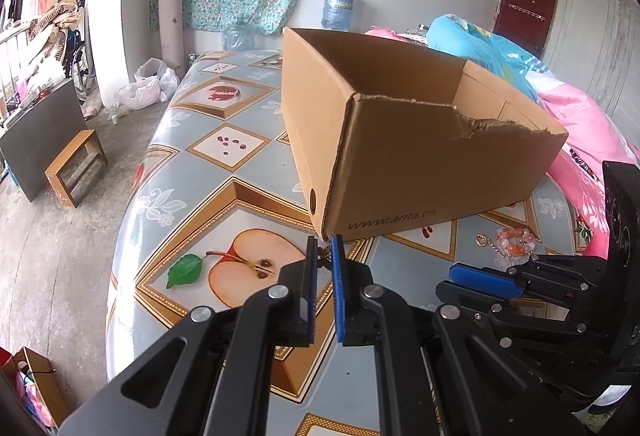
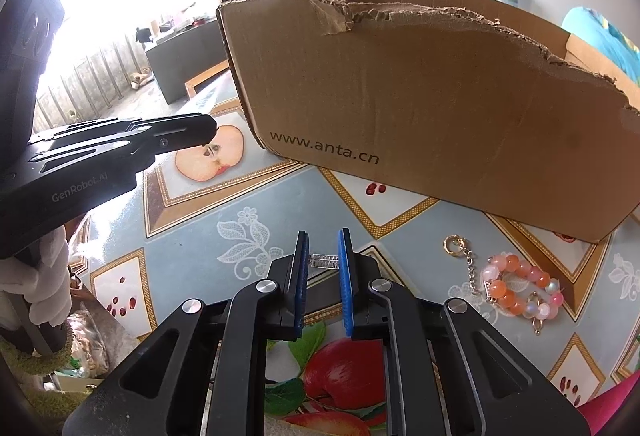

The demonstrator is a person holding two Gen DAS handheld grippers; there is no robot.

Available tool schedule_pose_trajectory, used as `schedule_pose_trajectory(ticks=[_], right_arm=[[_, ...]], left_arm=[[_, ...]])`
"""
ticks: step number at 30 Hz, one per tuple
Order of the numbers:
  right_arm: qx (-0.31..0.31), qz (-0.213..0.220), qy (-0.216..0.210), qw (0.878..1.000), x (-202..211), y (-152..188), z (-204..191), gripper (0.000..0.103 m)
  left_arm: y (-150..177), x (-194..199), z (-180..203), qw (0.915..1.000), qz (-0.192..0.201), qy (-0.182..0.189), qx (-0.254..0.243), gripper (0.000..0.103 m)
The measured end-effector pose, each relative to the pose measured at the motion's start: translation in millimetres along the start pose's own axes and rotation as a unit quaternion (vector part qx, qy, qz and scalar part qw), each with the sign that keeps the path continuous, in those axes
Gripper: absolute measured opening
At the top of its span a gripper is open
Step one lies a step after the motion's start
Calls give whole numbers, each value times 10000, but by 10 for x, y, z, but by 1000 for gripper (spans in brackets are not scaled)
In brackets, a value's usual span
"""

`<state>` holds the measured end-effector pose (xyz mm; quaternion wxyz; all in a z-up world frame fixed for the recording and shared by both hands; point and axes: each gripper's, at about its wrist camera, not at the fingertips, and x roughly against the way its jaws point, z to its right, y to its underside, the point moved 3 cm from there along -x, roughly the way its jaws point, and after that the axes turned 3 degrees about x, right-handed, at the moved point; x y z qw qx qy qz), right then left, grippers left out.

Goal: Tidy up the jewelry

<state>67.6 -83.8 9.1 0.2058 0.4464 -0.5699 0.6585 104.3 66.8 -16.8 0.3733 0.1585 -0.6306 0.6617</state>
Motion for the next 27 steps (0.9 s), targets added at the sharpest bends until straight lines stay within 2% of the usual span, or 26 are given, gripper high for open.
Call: schedule_pose_trajectory(ticks=[4,8,11,15,18,22,27], right_arm=[[24,188,19,9998,146,-17,24,12],[110,583,71,9982,408,-109,65,12],[206,971,183,9949,651,-225,107,12],[206,1488,214,9884,965,-494,238,12],[115,1698,117,9853,1085,-701,453,12],[-125,1487,-169,9887,904,-962,852,12],[-422,787,-528,9946,494,-1186,1320,12]], left_arm=[[-28,88,8,10000,81,-13,-20,6],[-123,300,64,9995,297,79,-70,6],[-266,513,153,9981,504,328,-124,6],[-541,760,354,9930,780,842,-275,6],[-779,803,537,9886,891,1113,-491,6],[-1112,525,725,9871,616,1357,-580,6],[-1434,-182,859,9871,-282,1554,-260,6]])
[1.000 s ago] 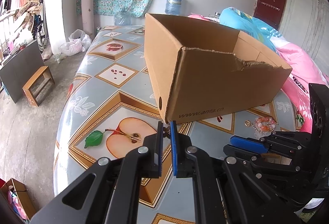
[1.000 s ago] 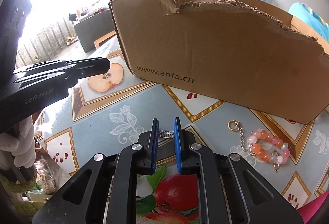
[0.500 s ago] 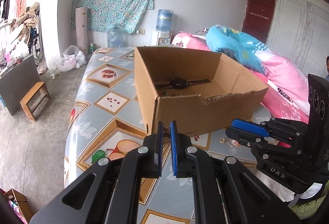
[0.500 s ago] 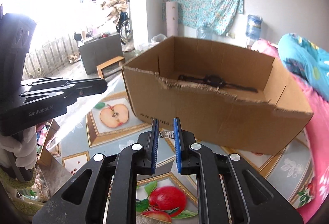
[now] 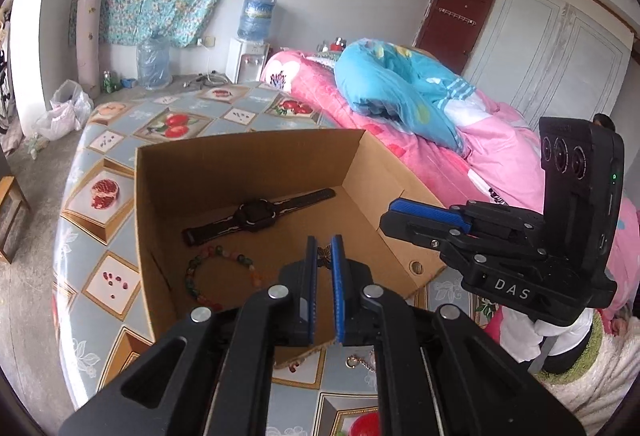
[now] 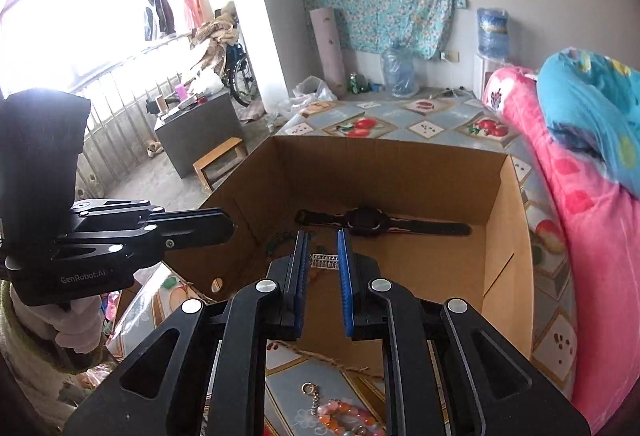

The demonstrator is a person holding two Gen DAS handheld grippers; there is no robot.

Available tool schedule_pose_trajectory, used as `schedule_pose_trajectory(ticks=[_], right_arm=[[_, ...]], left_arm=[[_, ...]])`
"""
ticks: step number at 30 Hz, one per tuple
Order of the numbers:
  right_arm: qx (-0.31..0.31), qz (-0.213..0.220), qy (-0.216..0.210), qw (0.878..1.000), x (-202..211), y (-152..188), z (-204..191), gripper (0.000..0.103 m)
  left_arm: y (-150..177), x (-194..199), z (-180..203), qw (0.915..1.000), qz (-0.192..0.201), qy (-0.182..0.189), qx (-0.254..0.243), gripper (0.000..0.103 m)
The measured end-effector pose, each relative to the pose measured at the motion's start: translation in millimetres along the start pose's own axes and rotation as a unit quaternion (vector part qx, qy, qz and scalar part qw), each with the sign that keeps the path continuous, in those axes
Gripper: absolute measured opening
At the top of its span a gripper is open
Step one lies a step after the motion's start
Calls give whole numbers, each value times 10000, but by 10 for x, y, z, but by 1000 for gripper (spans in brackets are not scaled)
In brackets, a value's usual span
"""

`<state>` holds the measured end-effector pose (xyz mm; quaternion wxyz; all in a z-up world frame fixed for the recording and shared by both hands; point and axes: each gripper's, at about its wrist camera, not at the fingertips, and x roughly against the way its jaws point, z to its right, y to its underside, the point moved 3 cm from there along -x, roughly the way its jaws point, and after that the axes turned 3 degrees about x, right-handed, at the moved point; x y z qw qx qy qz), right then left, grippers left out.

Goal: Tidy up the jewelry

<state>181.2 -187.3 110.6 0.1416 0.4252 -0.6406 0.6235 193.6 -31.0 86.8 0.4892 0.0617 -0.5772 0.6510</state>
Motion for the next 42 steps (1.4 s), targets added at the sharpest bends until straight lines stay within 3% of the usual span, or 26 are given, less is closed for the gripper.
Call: schedule_pose_trajectory(ticks=[9,12,14,20,27,31,37,42], right_arm=[[-426,-709,-249,9963,-510,-117,483,13],[-474,-688,-302,9960,-539,-145,539,13],[-510,-664,-369,9958,-542,-147,547,16],[-498,-495,-403,9967,-451,-184,554,16],[-511,-63,-438,9977,-112,-217,523,17],[-477,346,-540,9968,264,-154,447,18],[-418,830,-746,9929,852,246,291,22],[-527,838,-765,9921,1035,714,185,23]], left_arm=[[-239,-775,-94,9960,-809,-278,269,6],[-252,-870,-140,9944,-913,-341,411,8],[-258,-899,-157,9940,-926,-322,482,21],[-261,-895,-187,9938,-863,-415,561,23],[-285,-545,-66,9977,-378,-374,420,23],[-192,-131,62,9991,114,-397,136,31],[226,511,195,9967,677,-381,-230,46],[674,783,233,9963,780,-267,-228,53]])
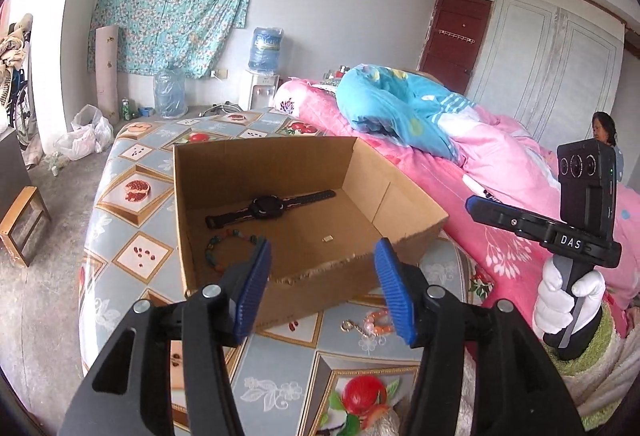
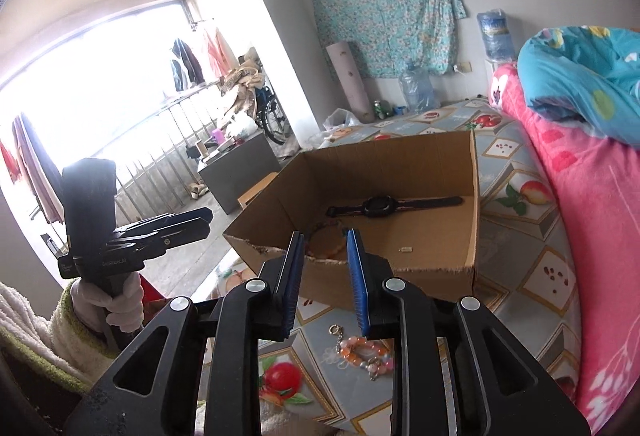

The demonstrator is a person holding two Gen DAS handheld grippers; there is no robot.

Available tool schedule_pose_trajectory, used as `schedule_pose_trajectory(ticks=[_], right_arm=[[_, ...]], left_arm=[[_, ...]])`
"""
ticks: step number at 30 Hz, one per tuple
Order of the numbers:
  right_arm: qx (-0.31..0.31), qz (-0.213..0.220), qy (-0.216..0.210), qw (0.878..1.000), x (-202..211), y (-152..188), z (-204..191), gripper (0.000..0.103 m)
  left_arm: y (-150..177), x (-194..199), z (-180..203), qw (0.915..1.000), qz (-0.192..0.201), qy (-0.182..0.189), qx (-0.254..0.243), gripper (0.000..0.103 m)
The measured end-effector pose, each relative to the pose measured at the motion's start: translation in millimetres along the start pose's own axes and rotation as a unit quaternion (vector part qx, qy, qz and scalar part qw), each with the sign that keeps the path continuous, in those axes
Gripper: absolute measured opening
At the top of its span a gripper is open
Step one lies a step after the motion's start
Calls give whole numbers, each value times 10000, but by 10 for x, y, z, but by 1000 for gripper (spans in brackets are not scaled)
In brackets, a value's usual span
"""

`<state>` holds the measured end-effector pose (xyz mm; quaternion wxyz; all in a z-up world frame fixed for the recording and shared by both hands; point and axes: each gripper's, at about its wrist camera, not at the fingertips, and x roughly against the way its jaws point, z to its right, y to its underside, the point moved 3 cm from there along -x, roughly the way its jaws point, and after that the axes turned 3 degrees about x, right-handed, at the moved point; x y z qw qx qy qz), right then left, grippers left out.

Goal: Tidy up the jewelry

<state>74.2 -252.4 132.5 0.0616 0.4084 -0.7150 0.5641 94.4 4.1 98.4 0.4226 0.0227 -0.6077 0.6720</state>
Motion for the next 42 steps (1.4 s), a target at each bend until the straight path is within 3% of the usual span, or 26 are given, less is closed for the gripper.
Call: schedule_pose_trajectory(ticks=[2,5,7,12,14,19,25,32,42], right_arm=[[-133,-104,109,9998,-2,171,7,23],[-439,-421,250,9978,-124,444,58,25],[-632,-639,292,9955,-252,609,90,25],[-882,-986,419,9903,-519,897,124,23],[-988,-1069,308,9889,-595,967,107,21],[-893,-1267,215,9877,-727,1023,69,20],[-1020,-1323,97,9859,-791,1014,122,20],[-1084,-1357,90,9848,-803,1014,143,20],[-1110,-1361,101,9844,-802,1015,88,21]], left_arm=[[162,33,25,9999,-79,107,76,55],[416,-104,97,9984,-547,169,26,55],[589,-244,181,9966,-802,73,-146,55],[844,-676,285,9923,-1017,-397,-581,54],[908,-841,317,9899,-1068,-430,-822,48],[970,-1146,342,9836,-1238,-451,-1232,36],[976,-1334,357,9783,-1402,-322,-1493,35],[1001,-1453,371,9751,-1549,-234,-1567,24],[967,-1539,420,9754,-1517,-143,-1594,19]])
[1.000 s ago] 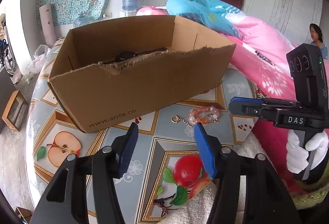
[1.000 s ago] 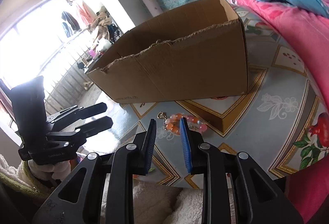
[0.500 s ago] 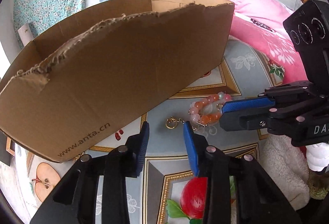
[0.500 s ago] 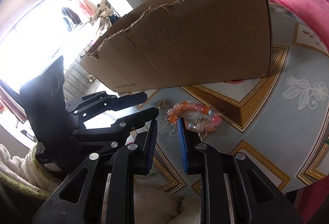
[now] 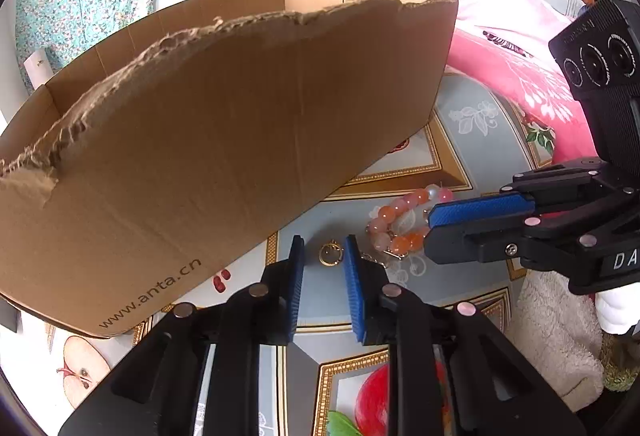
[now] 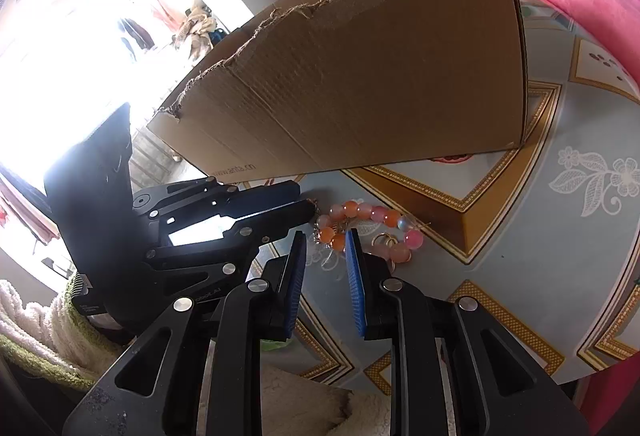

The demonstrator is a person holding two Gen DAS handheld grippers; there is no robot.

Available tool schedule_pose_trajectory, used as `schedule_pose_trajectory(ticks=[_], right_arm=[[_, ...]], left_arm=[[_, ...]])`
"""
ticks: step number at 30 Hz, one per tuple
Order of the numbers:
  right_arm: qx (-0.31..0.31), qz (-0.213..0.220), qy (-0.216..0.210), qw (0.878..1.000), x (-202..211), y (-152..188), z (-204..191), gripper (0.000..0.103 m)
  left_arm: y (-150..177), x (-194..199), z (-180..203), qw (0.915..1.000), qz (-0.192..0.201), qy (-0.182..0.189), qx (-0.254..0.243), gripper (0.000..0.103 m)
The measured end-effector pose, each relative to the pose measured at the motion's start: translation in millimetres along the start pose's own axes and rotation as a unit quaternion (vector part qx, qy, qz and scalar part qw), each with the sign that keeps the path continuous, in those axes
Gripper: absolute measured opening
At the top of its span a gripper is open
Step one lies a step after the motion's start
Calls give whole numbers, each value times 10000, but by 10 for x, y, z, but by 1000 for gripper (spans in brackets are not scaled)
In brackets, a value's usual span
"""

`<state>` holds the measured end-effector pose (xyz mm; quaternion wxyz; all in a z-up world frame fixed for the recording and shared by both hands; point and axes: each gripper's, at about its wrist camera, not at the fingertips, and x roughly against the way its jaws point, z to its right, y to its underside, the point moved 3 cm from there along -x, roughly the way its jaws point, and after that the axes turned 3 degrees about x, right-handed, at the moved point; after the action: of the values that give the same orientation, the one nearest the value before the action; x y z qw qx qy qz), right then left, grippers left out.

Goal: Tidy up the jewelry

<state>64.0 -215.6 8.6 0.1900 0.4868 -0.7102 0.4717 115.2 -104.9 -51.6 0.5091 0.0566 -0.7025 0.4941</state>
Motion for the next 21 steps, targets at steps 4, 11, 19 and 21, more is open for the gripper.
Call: schedule_pose_trajectory(ticks=[4,11,19,21], right_arm=[[-1,3,14,10000,-16,-1,2,21],[21,9,42,10000,-33,23,3,21],[83,66,97,9999,5,37,-42,21],[94,73,115,9999,18,43,-47,21]], left_arm=[[6,5,0,10000,34,16,-36,13],[9,13,-21,9999,71,55,47,10],[78,80,-146,9995,86,12,314,6],[104,103,-182,9992,82,-32,392,6]])
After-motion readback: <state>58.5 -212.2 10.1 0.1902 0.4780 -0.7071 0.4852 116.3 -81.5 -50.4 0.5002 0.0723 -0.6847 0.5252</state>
